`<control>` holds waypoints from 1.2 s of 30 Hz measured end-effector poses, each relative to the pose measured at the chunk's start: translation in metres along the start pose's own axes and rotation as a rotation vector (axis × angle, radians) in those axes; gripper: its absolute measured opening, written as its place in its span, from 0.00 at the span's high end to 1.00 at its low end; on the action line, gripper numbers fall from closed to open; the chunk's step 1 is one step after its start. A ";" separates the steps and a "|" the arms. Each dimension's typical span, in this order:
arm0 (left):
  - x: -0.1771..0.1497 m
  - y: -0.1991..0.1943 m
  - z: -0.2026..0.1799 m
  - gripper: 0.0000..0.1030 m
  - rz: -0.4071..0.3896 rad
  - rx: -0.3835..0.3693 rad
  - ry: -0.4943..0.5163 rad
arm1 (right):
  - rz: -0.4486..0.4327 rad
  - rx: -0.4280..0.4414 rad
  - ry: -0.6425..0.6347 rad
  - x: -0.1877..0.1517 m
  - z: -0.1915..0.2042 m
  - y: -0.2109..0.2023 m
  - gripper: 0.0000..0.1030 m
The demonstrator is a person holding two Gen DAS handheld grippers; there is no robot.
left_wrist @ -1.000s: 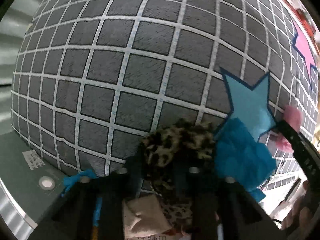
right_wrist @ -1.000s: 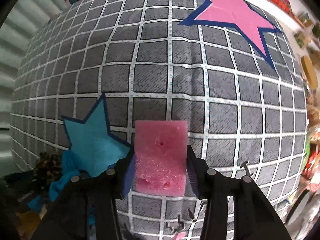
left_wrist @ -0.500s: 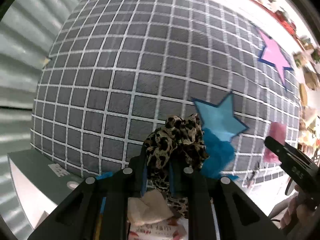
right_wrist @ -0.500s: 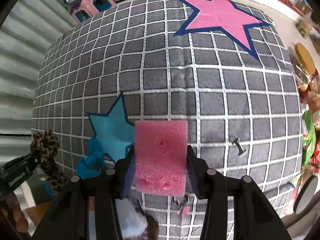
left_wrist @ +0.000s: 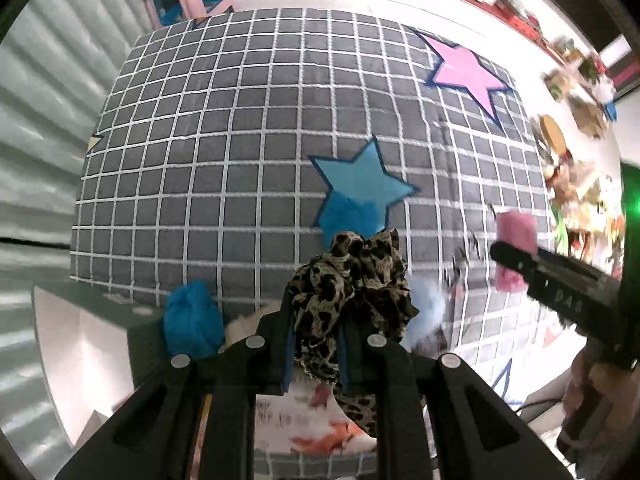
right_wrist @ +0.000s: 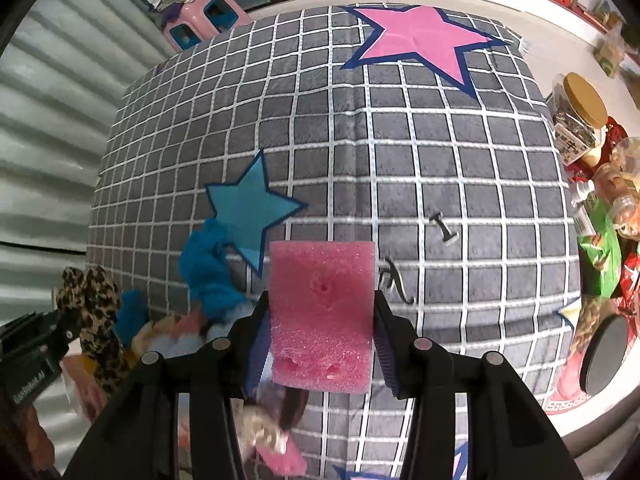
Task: Organize soft objects
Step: 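Carry the scrunchie in the left tool while the right tool carries the sponge to the white box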
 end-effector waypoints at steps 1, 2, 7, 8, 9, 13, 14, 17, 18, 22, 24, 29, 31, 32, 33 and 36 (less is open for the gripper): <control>-0.006 -0.002 0.001 0.82 -0.004 0.002 0.006 | 0.000 0.002 -0.004 -0.002 0.001 0.001 0.54; -0.013 -0.007 -0.002 0.82 -0.008 -0.001 0.021 | 0.000 0.002 -0.007 -0.003 0.004 0.004 0.54; -0.048 -0.025 -0.012 0.82 -0.013 -0.022 0.082 | -0.004 0.007 -0.008 -0.029 0.016 0.001 0.54; -0.057 -0.028 -0.014 0.82 -0.013 -0.030 0.101 | -0.006 0.005 -0.007 -0.036 0.017 -0.002 0.54; -0.066 -0.032 -0.016 0.82 -0.014 -0.042 0.124 | -0.010 0.000 -0.005 -0.046 0.018 -0.005 0.54; -0.101 -0.041 -0.022 0.82 -0.004 -0.074 0.214 | -0.003 -0.018 -0.001 -0.084 0.024 -0.013 0.54; -0.109 -0.043 -0.023 0.82 -0.005 -0.075 0.231 | 0.002 -0.022 -0.001 -0.093 0.027 -0.014 0.54; -0.136 -0.047 -0.020 0.82 -0.013 -0.048 0.305 | 0.016 -0.027 -0.005 -0.123 0.038 -0.016 0.54; -0.143 -0.048 -0.019 0.82 -0.013 -0.045 0.318 | 0.021 -0.029 -0.006 -0.134 0.043 -0.016 0.54; -0.175 -0.053 -0.009 0.82 0.005 -0.074 0.337 | 0.036 -0.028 -0.004 -0.167 0.061 -0.017 0.54; -0.187 -0.056 -0.003 0.82 0.002 -0.069 0.359 | 0.043 -0.031 -0.010 -0.184 0.074 -0.016 0.54; -0.209 -0.063 0.016 0.82 -0.029 -0.031 0.397 | 0.062 -0.019 -0.032 -0.215 0.105 -0.015 0.54; -0.216 -0.066 0.025 0.82 -0.028 -0.039 0.378 | 0.071 -0.012 -0.050 -0.226 0.118 -0.014 0.54; -0.219 -0.068 0.031 0.82 -0.032 -0.039 0.363 | 0.074 -0.008 -0.058 -0.229 0.124 -0.014 0.54; -0.221 -0.069 0.036 0.82 -0.037 -0.038 0.353 | 0.076 -0.005 -0.067 -0.232 0.130 -0.015 0.54; -0.226 -0.076 0.053 0.82 -0.053 -0.037 0.304 | 0.078 -0.006 -0.100 -0.237 0.145 -0.015 0.54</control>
Point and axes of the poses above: each gripper's, at about its wrist camera, not at the fingertips, and y roughly the way its jaws point, z to its left, x to its top, the point moved 9 cm from there along y, roughly the way its jaws point, and after that the axes turned 2 degrees about -z, right-handed, at the moved point
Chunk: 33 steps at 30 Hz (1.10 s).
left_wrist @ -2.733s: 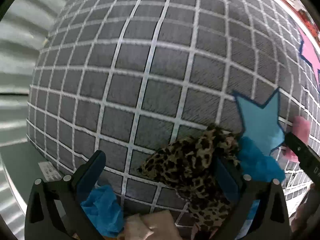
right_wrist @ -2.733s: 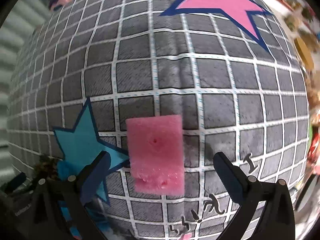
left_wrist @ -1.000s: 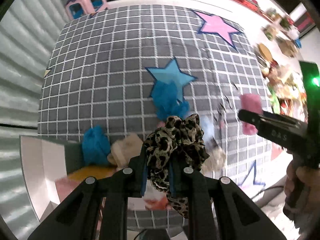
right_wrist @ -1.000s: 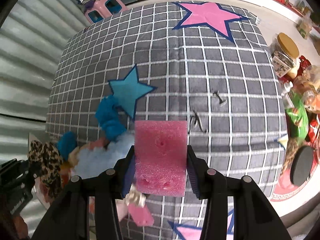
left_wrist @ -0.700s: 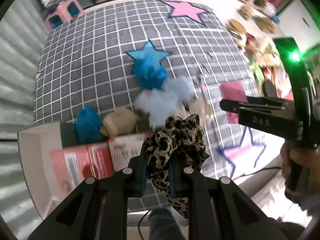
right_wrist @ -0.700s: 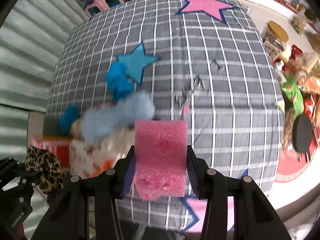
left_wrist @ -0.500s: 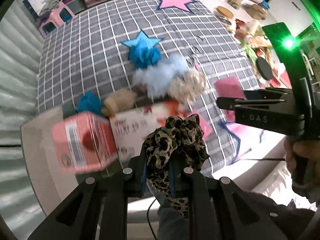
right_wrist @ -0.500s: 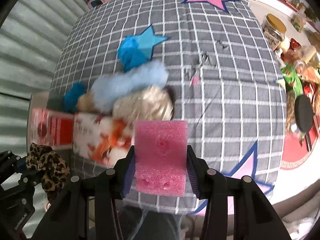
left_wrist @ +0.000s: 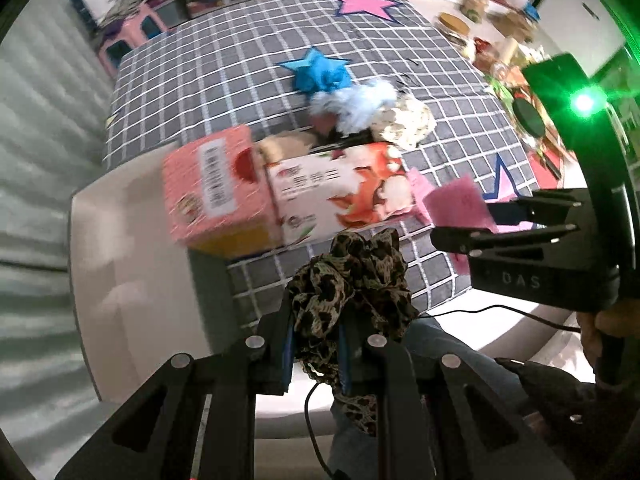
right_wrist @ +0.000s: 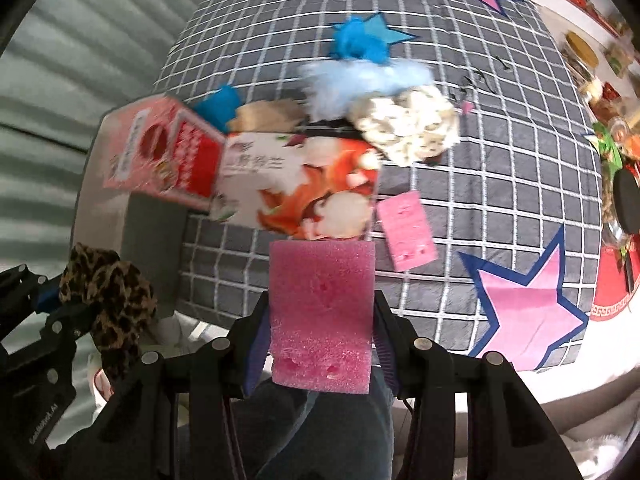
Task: Organize soft objects
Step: 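Carry the scrunchie in the left tool while the right tool carries the sponge to the white box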
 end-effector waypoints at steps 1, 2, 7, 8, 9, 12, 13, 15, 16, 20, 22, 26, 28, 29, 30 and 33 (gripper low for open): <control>-0.004 -0.003 0.007 0.82 -0.006 0.000 -0.024 | 0.000 -0.001 -0.012 0.000 0.005 0.000 0.54; -0.006 -0.004 0.011 0.82 -0.011 0.001 -0.039 | 0.002 0.000 -0.024 -0.001 0.010 0.000 0.54; -0.018 -0.013 0.034 0.82 -0.035 0.009 -0.125 | 0.016 0.001 -0.098 -0.005 0.038 0.001 0.54; -0.021 -0.015 0.039 0.82 -0.039 0.011 -0.145 | 0.018 0.003 -0.108 -0.005 0.044 0.002 0.54; -0.024 -0.017 0.045 0.82 -0.043 0.013 -0.166 | 0.021 0.009 -0.117 -0.006 0.050 0.002 0.54; -0.030 -0.022 0.058 0.82 -0.061 0.016 -0.211 | 0.023 0.010 -0.163 -0.004 0.069 0.001 0.54; -0.032 -0.023 0.061 0.82 -0.066 0.017 -0.222 | 0.024 0.012 -0.177 -0.004 0.074 0.000 0.54; -0.036 -0.027 0.071 0.82 -0.079 0.023 -0.256 | 0.028 0.017 -0.209 -0.002 0.087 0.000 0.54; -0.039 -0.029 0.076 0.82 -0.085 0.028 -0.273 | 0.032 0.022 -0.222 -0.001 0.094 0.001 0.54; -0.050 -0.034 0.099 0.82 -0.107 0.051 -0.358 | 0.038 0.031 -0.274 0.001 0.116 0.001 0.54; -0.056 -0.036 0.112 0.82 -0.115 0.059 -0.399 | 0.041 0.034 -0.307 0.001 0.129 0.001 0.54; -0.069 -0.039 0.138 0.82 -0.123 0.070 -0.486 | 0.046 0.038 -0.365 0.004 0.152 0.001 0.54; -0.076 -0.039 0.149 0.82 -0.126 0.076 -0.521 | 0.048 0.040 -0.390 0.006 0.163 0.001 0.54; -0.080 -0.039 0.156 0.82 -0.128 0.080 -0.545 | 0.050 0.041 -0.403 0.007 0.168 0.001 0.54; -0.083 -0.039 0.161 0.81 -0.128 0.083 -0.563 | 0.052 0.041 -0.420 0.008 0.174 0.001 0.54; -0.093 -0.037 0.174 0.81 -0.126 0.087 -0.615 | 0.055 0.045 -0.458 0.012 0.190 0.001 0.54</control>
Point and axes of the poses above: each gripper's, at about its wrist camera, not at the fingertips, and y roughly the way its jaws point, z to its left, x to its top, the point moved 9 cm from there along y, roughly the way its jaws point, and after that the axes turned 2 degrees about -z, right-handed, at the moved point
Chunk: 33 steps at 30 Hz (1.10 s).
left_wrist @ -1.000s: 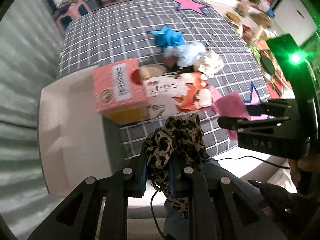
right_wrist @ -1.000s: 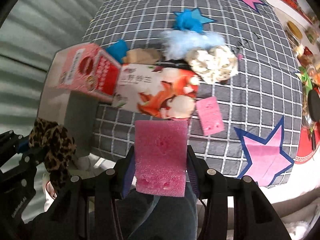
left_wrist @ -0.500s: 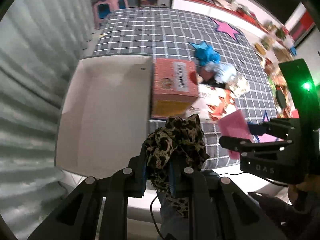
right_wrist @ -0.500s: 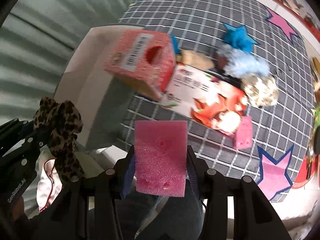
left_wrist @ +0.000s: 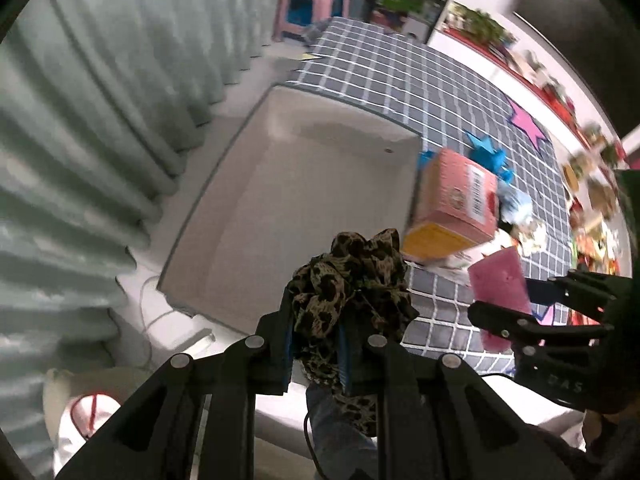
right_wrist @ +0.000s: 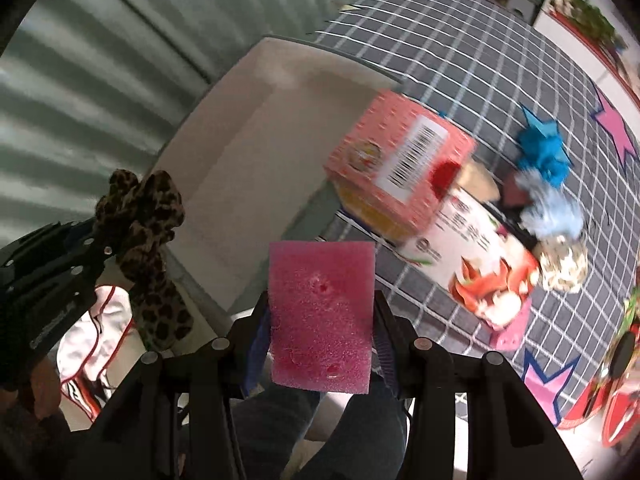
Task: Organize soft objects
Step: 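Carry the scrunchie in the left tool while the right tool carries the sponge to the white box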
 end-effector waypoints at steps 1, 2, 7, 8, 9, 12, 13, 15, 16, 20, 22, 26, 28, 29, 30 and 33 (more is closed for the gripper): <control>-0.001 0.001 0.004 0.81 0.002 0.004 -0.014 | 0.001 0.002 -0.008 0.003 0.004 0.000 0.54; -0.001 0.002 0.008 0.81 0.004 0.008 -0.024 | 0.001 0.005 -0.018 0.007 0.007 0.001 0.54; 0.000 0.008 0.025 0.81 0.010 0.016 -0.084 | -0.002 0.022 -0.059 0.028 0.024 0.000 0.54; 0.001 0.009 0.028 0.81 0.011 0.011 -0.098 | 0.000 0.032 -0.057 0.032 0.027 0.001 0.54; 0.002 0.011 0.031 0.81 0.012 0.012 -0.109 | 0.003 0.046 -0.053 0.036 0.030 0.002 0.54; 0.003 0.015 0.038 0.81 0.015 0.027 -0.126 | 0.009 0.059 -0.047 0.046 0.035 0.007 0.54; 0.003 0.016 0.041 0.81 0.016 0.030 -0.130 | 0.009 0.060 -0.048 0.049 0.037 0.008 0.54; 0.004 0.019 0.044 0.81 0.022 0.035 -0.134 | 0.011 0.061 -0.052 0.054 0.042 0.011 0.54; 0.006 0.022 0.046 0.81 0.026 0.038 -0.135 | 0.013 0.062 -0.055 0.057 0.044 0.012 0.54; 0.009 0.031 0.053 0.81 0.041 0.059 -0.150 | 0.021 0.065 -0.068 0.062 0.056 0.019 0.54; 0.009 0.033 0.055 0.81 0.045 0.063 -0.153 | 0.026 0.069 -0.071 0.064 0.060 0.023 0.54; 0.010 0.041 0.056 0.81 0.058 0.073 -0.151 | 0.037 0.077 -0.072 0.065 0.063 0.031 0.54; 0.010 0.044 0.056 0.81 0.063 0.074 -0.148 | 0.042 0.079 -0.066 0.065 0.062 0.033 0.54; 0.010 0.045 0.055 0.81 0.067 0.075 -0.145 | 0.044 0.078 -0.064 0.067 0.061 0.035 0.54; 0.009 0.046 0.054 0.81 0.069 0.077 -0.143 | 0.045 0.077 -0.062 0.067 0.060 0.037 0.54; 0.009 0.048 0.052 0.81 0.076 0.082 -0.133 | 0.046 0.083 -0.048 0.069 0.059 0.040 0.54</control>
Point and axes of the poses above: each gripper's, at about its wrist camera, not at the fingertips, and y roughly the way its jaws point, z to its left, x to its top, the point moved 9 cm from there along y, roughly the way its jaws point, and after that the axes turned 2 degrees about -z, right-handed, at the moved point
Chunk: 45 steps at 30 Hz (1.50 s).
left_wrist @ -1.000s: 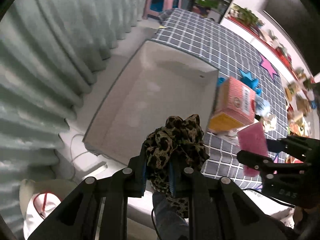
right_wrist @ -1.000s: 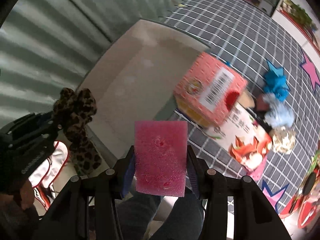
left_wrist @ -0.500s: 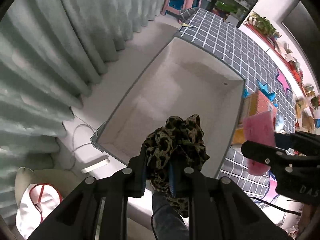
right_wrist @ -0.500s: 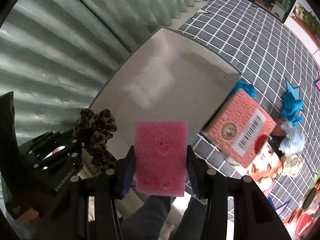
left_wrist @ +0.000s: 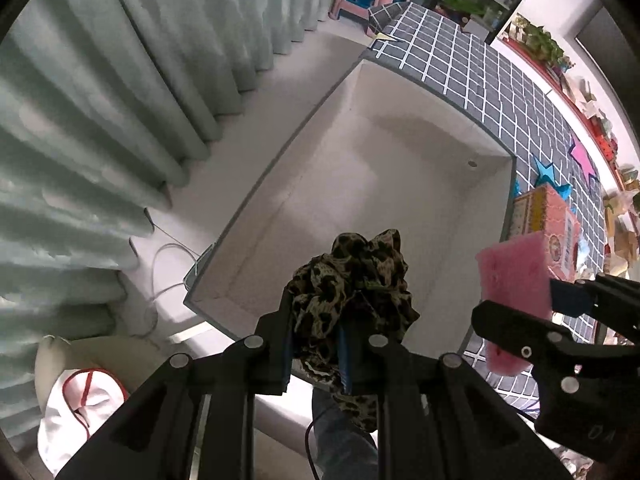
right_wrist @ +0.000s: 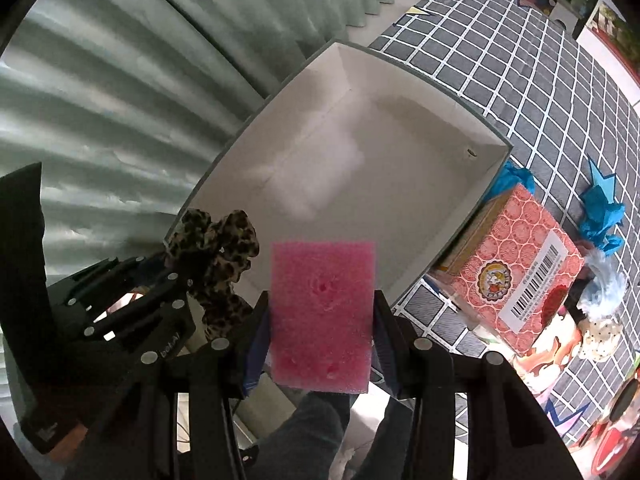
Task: Organize soft objects
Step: 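Carry the scrunchie in the left tool while the right tool carries the sponge to the white box, then open both tools to drop the scrunchie and sponge into the box, then move both tools back toward the remaining soft items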
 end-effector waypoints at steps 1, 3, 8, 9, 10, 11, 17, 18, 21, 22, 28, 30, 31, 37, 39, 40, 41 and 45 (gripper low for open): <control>0.000 0.001 -0.001 0.81 0.001 0.001 0.001 | 0.002 0.000 0.002 0.000 -0.001 0.001 0.54; -0.001 0.002 -0.001 0.81 0.005 0.005 0.006 | 0.005 0.000 0.006 -0.001 -0.001 0.002 0.54; 0.000 0.004 -0.002 0.80 0.013 0.009 0.008 | -0.001 0.004 0.008 -0.001 0.000 0.003 0.54; 0.000 0.004 -0.003 0.80 0.014 0.010 0.009 | -0.002 0.005 0.006 -0.001 0.001 0.003 0.54; 0.000 0.005 -0.003 0.80 0.016 0.011 0.009 | -0.002 0.005 0.004 -0.001 0.002 0.004 0.54; 0.000 0.005 -0.004 0.80 0.017 0.010 0.009 | -0.001 0.006 0.004 0.000 0.002 0.005 0.54; 0.002 0.005 -0.006 0.78 0.005 0.008 0.011 | -0.017 0.049 0.012 0.002 0.007 0.006 0.53; 0.002 0.004 -0.006 0.71 0.000 0.009 0.011 | -0.021 0.052 0.013 0.002 0.007 0.006 0.53; 0.003 0.002 -0.001 0.39 -0.011 0.024 0.000 | -0.039 0.059 0.020 0.004 0.003 0.003 0.52; 0.003 0.002 -0.001 0.34 -0.014 0.024 -0.005 | -0.045 0.060 0.021 0.004 0.001 0.000 0.51; 0.005 -0.001 0.000 0.17 -0.029 0.006 -0.033 | -0.101 0.072 0.047 0.008 -0.007 -0.018 0.20; 0.006 -0.004 -0.006 0.09 -0.033 -0.009 -0.025 | -0.121 0.075 0.051 0.011 -0.008 -0.027 0.20; 0.006 -0.005 -0.011 0.05 -0.031 -0.017 -0.021 | -0.132 0.077 0.051 0.011 -0.008 -0.032 0.20; 0.012 -0.012 -0.033 0.00 -0.033 -0.050 0.011 | -0.235 0.043 0.067 0.012 -0.031 -0.073 0.01; 0.018 -0.019 -0.042 0.00 -0.048 -0.052 0.027 | -0.263 0.020 0.099 0.012 -0.052 -0.088 0.01; 0.021 -0.022 -0.047 0.00 -0.054 -0.061 0.032 | -0.275 0.006 0.125 0.010 -0.066 -0.093 0.01; 0.024 -0.026 -0.054 0.00 -0.061 -0.076 0.039 | -0.287 -0.009 0.161 0.010 -0.083 -0.100 0.01; 0.035 -0.039 -0.087 0.00 -0.087 -0.107 0.091 | -0.290 -0.101 0.301 -0.009 -0.159 -0.108 0.01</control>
Point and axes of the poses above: each gripper's, at about its wrist camera, not at the fingertips, and y roughly the way its jaws point, z to its left, x to its top, the point moved 9 cm from there along y, roughly the way its jaws point, and after that the axes turned 2 degrees about -z, right-handed, at the moved point
